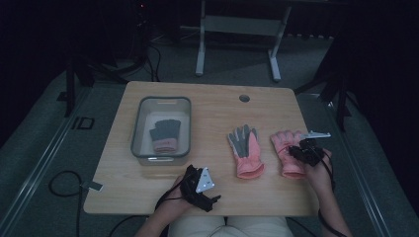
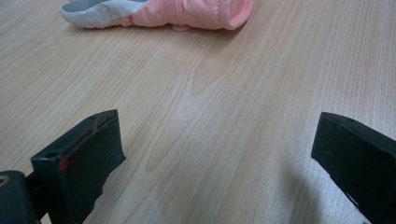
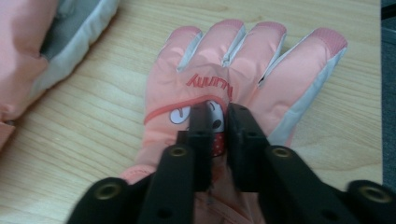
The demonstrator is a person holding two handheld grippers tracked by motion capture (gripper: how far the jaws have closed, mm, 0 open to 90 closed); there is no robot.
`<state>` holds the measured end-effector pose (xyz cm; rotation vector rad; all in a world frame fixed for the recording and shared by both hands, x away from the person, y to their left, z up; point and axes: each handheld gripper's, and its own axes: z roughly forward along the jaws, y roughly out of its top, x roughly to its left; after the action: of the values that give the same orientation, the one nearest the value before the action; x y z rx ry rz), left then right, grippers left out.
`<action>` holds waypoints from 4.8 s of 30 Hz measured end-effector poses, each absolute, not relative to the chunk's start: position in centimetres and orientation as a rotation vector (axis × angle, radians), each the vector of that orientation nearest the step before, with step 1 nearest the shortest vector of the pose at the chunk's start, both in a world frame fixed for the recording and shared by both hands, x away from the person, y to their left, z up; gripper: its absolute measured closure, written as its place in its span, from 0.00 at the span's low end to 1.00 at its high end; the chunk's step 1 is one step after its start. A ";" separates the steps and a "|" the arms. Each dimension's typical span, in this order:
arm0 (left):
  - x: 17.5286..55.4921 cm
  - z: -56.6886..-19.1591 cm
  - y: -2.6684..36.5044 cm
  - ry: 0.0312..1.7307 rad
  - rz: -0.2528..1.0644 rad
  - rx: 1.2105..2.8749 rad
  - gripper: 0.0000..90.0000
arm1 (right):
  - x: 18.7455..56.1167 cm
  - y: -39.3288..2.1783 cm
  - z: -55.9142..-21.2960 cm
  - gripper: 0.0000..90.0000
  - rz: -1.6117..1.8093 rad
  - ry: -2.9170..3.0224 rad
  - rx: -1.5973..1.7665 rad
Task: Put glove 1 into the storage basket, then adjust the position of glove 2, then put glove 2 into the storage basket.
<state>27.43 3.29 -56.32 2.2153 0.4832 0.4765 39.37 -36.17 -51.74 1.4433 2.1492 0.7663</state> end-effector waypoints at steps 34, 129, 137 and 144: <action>27.5 -56.2 3.3 0.484 0.486 2.226 0.02 | 37.8 -35.1 -46.9 0.96 0.856 2.078 1.433; 27.7 -53.6 3.2 0.595 0.423 2.099 0.03 | 35.7 -26.6 -44.8 0.71 1.064 2.213 1.170; 29.3 -50.7 2.1 0.602 0.373 2.097 0.05 | 36.1 -28.1 -45.4 0.70 1.052 2.235 1.098; 32.3 -48.1 0.2 0.610 0.442 2.111 0.09 | 37.1 -27.7 -44.4 0.76 1.086 2.221 1.110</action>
<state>32.35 0.18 -48.09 2.1112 0.6096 0.4417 37.12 -27.68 -44.39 1.1104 2.2208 1.0858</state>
